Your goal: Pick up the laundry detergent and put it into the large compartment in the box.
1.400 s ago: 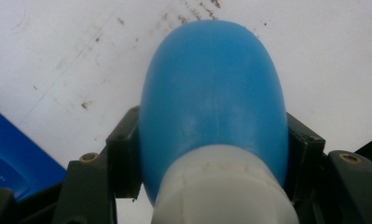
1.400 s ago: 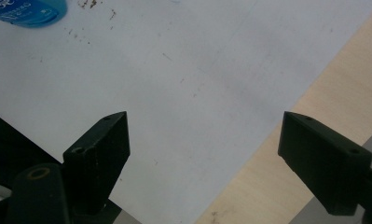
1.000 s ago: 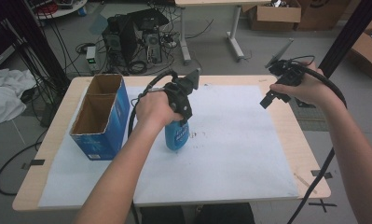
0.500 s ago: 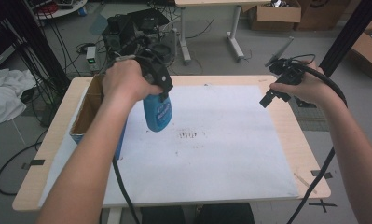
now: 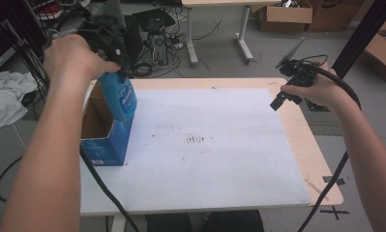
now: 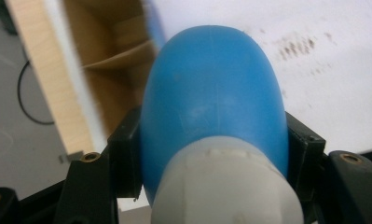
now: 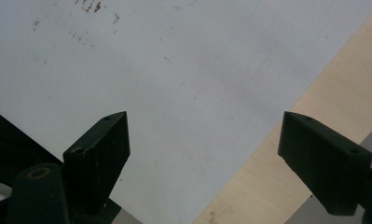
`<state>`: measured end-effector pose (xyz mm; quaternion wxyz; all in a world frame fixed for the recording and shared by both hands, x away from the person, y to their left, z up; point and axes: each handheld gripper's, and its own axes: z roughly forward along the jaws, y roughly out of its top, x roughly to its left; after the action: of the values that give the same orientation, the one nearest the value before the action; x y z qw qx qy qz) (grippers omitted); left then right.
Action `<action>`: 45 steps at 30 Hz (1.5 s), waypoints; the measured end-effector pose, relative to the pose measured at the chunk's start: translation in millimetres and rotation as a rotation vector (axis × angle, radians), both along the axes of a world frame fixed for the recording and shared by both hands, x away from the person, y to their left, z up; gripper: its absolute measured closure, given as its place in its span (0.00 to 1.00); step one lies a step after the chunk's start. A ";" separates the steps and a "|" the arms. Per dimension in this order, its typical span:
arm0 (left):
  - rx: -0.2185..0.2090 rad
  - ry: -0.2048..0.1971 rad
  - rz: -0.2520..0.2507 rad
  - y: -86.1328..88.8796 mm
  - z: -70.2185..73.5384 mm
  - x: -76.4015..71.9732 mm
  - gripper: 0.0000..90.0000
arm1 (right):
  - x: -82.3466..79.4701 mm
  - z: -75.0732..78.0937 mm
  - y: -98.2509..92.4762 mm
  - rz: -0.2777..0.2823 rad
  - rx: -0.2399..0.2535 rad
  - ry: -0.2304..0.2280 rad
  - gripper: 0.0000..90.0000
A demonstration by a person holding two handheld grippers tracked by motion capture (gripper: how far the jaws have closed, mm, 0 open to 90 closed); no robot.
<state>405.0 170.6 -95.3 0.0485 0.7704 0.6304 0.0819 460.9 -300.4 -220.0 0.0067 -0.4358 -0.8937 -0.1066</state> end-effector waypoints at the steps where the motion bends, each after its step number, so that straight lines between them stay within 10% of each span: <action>1: -0.001 -0.009 0.023 6.8 1.8 -0.6 0.43 | 0.2 -0.2 -0.4 0.000 0.002 -0.001 0.19; 14: 0.000 -0.021 0.217 62.3 -2.1 -5.6 0.43 | 0.9 -0.4 -3.3 -0.007 -0.001 0.003 0.19; 45: -0.027 0.105 0.216 78.9 -102.4 15.1 0.43 | 2.9 -11.5 -5.8 -0.009 -0.007 0.013 0.19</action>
<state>420.1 249.5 -197.7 0.0169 0.7005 0.7124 0.0376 463.8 -306.2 -231.5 0.0105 -0.4405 -0.8920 -0.1008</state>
